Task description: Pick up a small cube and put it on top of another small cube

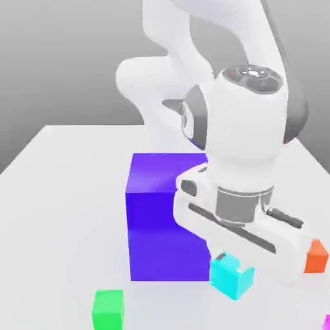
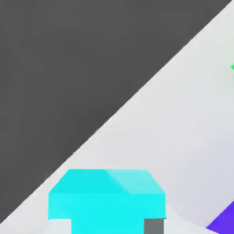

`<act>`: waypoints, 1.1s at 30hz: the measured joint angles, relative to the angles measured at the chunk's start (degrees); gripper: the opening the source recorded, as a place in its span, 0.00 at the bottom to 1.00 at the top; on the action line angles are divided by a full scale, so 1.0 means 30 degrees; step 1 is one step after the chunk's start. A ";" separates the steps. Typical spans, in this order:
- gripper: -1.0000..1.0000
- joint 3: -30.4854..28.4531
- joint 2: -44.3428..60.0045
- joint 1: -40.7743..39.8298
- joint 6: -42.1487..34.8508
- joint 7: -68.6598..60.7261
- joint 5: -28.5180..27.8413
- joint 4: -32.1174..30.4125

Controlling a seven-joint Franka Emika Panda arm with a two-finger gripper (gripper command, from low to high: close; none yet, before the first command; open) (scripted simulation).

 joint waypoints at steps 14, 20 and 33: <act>1.00 -0.0947 0.5851 0.1913 0.3902 0.5737 0.0047 0.1964; 1.00 -0.0893 0.4819 0.1880 0.3052 0.5718 0.0107 0.1743; 1.00 0.2181 0.5548 0.3142 0.0065 -0.1857 -0.2506 0.5086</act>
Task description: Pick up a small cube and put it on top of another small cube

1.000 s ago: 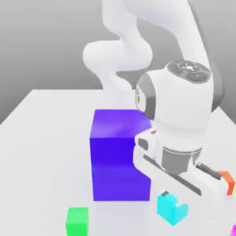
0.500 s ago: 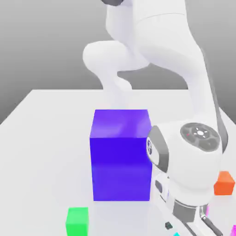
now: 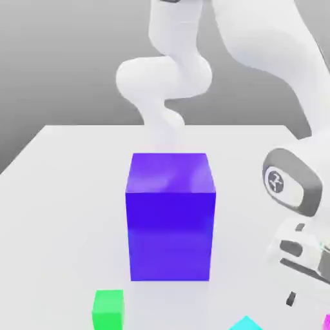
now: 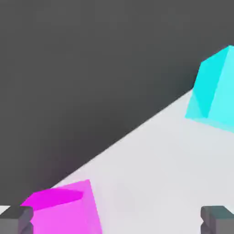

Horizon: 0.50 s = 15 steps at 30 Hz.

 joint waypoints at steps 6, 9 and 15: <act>0.00 -0.0305 0.2356 0.0478 0.1548 -0.0160 -0.0818 0.0836; 0.00 -0.0302 0.2358 0.0476 0.1595 -0.0179 -0.0795 0.0835; 0.00 0.0153 0.0189 -0.0081 0.0078 -0.0784 -0.0156 0.0181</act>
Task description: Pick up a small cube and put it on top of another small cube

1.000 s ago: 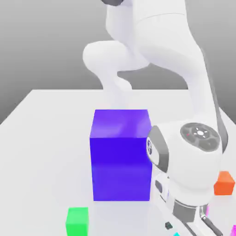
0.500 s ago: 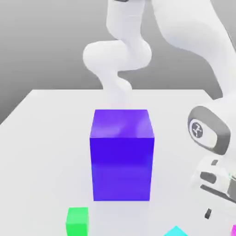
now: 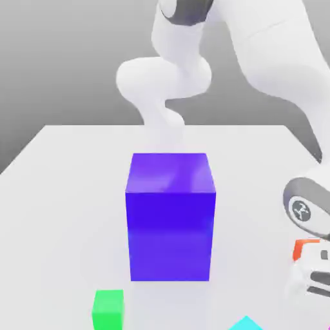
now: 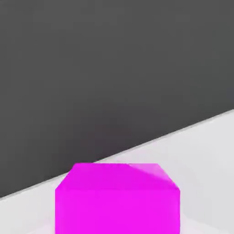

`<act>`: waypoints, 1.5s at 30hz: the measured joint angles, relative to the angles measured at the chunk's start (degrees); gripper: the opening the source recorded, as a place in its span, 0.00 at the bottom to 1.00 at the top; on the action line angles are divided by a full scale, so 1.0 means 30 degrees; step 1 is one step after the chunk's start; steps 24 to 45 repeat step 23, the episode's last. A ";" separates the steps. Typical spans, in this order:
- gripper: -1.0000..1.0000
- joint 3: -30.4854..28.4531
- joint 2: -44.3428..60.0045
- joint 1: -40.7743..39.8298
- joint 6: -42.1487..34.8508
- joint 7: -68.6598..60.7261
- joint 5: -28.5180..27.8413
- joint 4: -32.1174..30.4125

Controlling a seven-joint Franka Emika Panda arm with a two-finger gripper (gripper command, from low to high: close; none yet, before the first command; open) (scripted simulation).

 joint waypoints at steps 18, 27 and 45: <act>0.00 -0.4061 -0.5883 -0.9319 0.2623 -0.8639 0.3570 -0.8187; 1.00 -0.4069 -0.4724 -0.9382 0.3766 -0.8692 0.3600 -0.8170; 1.00 -0.4069 -0.4724 -0.9382 0.3766 -0.8692 0.3600 -0.8170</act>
